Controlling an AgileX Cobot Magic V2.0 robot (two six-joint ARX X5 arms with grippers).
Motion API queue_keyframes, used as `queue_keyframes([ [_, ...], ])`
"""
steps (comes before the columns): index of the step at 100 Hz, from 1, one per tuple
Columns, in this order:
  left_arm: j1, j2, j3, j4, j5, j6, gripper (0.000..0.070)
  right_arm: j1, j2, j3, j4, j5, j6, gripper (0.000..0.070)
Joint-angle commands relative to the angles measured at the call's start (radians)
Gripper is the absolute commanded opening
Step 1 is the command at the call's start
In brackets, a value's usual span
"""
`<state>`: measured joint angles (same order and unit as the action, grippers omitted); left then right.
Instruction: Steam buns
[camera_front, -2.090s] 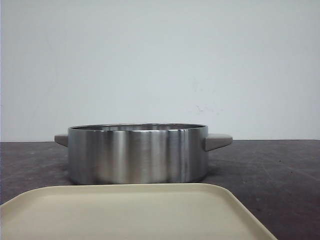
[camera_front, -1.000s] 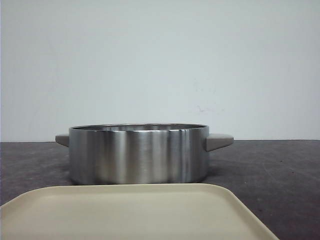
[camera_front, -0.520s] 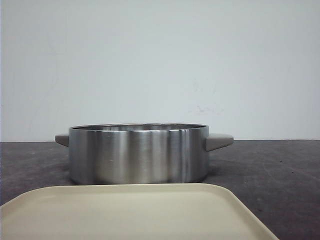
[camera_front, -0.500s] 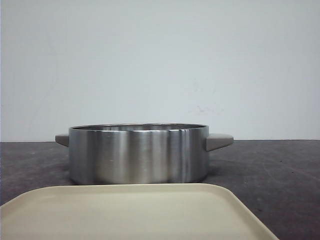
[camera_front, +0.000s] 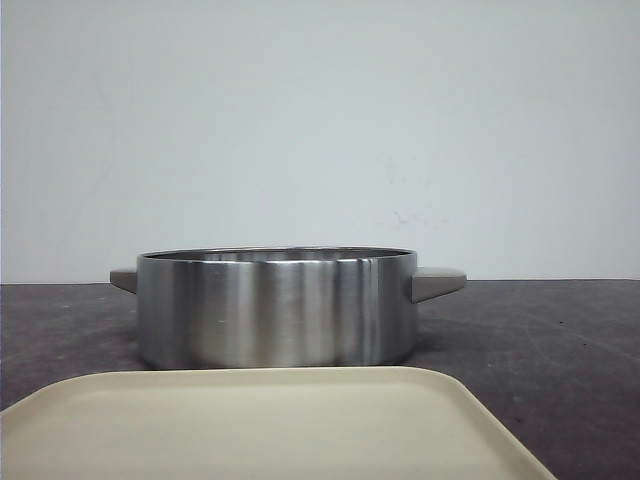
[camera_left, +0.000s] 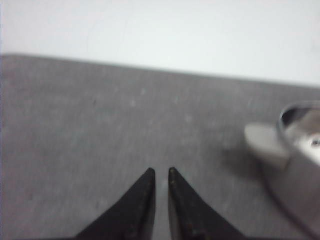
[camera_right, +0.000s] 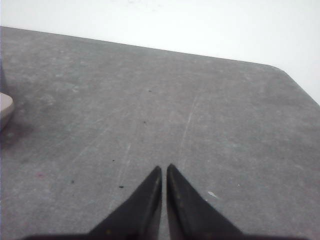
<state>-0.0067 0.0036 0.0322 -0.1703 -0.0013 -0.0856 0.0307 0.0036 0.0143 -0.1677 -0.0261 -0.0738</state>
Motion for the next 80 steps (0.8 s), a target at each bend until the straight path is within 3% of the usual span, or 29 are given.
queue_keyframes([
  [1,0.003,-0.001,-0.019,-0.026,-0.002,0.055,0.0,-0.002,0.0,-0.003,0.012,0.0,0.011,0.0011],
  [18,0.013,-0.001,-0.019,-0.024,-0.003,0.147,0.0,-0.002,0.0,-0.003,0.013,0.0,0.011,0.0011],
  [30,0.013,-0.001,-0.018,-0.018,0.002,0.092,0.0,-0.002,0.0,-0.003,0.013,0.0,0.011,0.0011],
  [80,0.013,0.0,-0.018,-0.018,0.001,0.093,0.0,-0.002,0.0,-0.003,0.013,0.0,0.011,0.0011],
])
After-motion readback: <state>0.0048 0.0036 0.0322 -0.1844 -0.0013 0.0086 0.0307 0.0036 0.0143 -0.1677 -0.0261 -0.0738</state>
